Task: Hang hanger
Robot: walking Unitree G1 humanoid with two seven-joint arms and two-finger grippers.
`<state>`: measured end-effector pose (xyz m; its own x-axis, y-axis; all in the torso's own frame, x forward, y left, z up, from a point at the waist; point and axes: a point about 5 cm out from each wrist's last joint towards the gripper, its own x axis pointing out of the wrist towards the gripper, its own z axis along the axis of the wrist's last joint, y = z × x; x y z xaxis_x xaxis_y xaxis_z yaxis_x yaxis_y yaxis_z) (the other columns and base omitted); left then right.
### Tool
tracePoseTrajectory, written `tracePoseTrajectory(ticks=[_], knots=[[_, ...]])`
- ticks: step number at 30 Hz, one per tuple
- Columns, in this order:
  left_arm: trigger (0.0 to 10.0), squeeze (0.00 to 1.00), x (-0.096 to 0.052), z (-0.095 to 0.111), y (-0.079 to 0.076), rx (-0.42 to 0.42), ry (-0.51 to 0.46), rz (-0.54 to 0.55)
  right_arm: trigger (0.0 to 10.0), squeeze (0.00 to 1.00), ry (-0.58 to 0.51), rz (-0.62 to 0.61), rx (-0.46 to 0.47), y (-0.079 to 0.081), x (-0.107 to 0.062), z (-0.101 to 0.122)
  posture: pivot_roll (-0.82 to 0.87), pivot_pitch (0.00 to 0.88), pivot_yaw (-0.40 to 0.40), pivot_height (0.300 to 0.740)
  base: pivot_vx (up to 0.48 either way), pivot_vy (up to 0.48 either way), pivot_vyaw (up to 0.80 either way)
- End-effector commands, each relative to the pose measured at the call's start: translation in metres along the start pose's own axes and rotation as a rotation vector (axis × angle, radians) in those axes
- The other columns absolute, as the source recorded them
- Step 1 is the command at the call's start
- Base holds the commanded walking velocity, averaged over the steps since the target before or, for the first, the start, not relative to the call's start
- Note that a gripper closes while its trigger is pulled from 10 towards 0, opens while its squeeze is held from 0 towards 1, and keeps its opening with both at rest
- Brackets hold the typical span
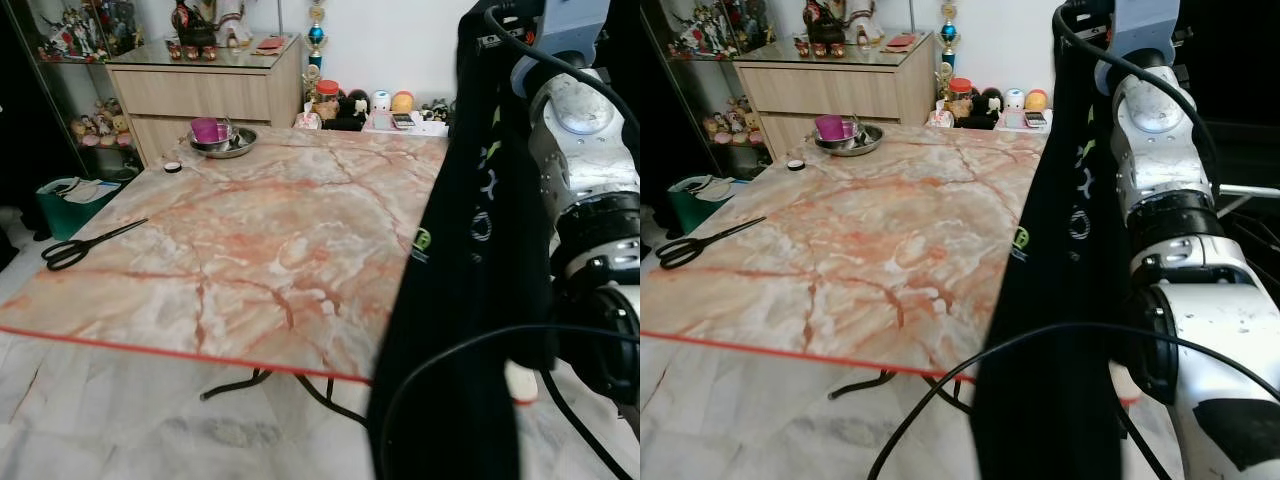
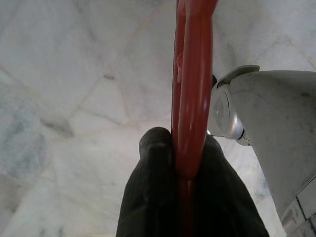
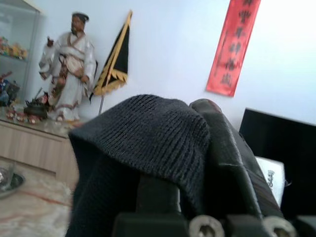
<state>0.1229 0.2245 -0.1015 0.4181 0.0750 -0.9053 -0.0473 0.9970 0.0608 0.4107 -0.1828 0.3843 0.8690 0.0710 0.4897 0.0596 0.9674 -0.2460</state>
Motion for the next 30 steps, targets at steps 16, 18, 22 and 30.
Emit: tracePoseTrajectory(ticks=[16,18,22,30], knots=[[10.0,0.0,-0.001,-0.009,-0.006,0.044,0.032,-0.04,10.0,0.0,0.447,0.146,0.113,0.052,-0.115,-0.163,0.07,0.01,0.003,0.74,0.0,0.0,0.0],[10.0,0.0,-0.001,-0.009,-0.006,0.047,0.033,-0.041,10.0,0.0,0.451,0.142,0.116,0.051,-0.12,-0.165,0.07,0.011,0.002,0.74,0.0,0.0,0.0],[10.0,0.0,-0.001,-0.011,-0.005,0.049,0.037,-0.041,10.0,1.0,0.415,0.004,0.076,0.035,-0.146,-0.161,0.07,0.013,-0.004,0.74,0.0,0.0,0.0],[10.0,0.0,-0.002,-0.014,-0.005,0.081,0.047,-0.051,10.0,1.0,0.42,-0.035,0.055,0.042,-0.186,-0.145,0.07,0.0,-0.014,0.74,0.0,0.0,0.0]])
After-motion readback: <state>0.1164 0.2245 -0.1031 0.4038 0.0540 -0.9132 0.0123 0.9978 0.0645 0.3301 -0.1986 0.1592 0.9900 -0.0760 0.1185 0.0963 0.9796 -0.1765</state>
